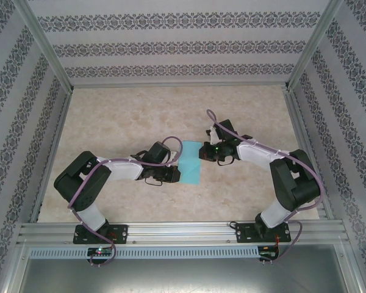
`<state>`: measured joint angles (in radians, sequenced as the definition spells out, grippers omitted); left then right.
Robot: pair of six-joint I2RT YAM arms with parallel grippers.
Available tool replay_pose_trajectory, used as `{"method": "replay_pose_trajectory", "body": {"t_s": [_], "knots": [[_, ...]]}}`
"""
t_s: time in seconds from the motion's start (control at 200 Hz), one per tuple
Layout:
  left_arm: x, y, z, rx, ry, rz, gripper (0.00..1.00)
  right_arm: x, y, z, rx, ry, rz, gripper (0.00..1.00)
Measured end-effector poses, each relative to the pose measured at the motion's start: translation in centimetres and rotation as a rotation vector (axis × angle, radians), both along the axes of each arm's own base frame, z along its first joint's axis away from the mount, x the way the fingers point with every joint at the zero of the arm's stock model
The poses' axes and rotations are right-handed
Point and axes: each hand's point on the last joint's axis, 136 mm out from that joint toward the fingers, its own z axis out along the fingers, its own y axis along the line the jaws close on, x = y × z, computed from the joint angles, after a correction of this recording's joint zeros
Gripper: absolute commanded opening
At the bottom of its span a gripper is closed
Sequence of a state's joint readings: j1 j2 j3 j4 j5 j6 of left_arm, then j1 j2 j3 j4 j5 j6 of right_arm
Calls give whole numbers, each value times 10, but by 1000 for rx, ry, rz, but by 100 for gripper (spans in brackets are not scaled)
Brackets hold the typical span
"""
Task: Fold a paper plane with a square sheet of paper (fold left side to right side)
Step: Fold the triangle a second time at the center of the table.
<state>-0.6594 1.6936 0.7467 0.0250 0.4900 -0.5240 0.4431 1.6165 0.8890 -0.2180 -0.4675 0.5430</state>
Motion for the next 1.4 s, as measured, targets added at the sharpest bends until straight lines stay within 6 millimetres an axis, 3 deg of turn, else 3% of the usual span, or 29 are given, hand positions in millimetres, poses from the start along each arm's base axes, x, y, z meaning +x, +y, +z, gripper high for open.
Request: {"method": "replay_pose_trajectory", "body": {"t_s": [0.175, 0.355, 0.824, 1.089, 1.399], "knots": [[1, -1, 1, 1, 0, 0, 11, -16, 19, -24, -13, 76, 58, 0], [1, 0, 3, 14, 9, 3, 11, -18, 18, -48, -45, 145, 52, 0], [6, -10, 18, -15, 18, -15, 12, -17, 18, -48, -55, 155, 50, 0], [-5, -2, 1, 14, 55, -13, 11, -17, 18, -48, -60, 160, 50, 0], [-5, 0, 1, 3, 34, -3, 11, -17, 18, -48, -60, 162, 51, 0]]}}
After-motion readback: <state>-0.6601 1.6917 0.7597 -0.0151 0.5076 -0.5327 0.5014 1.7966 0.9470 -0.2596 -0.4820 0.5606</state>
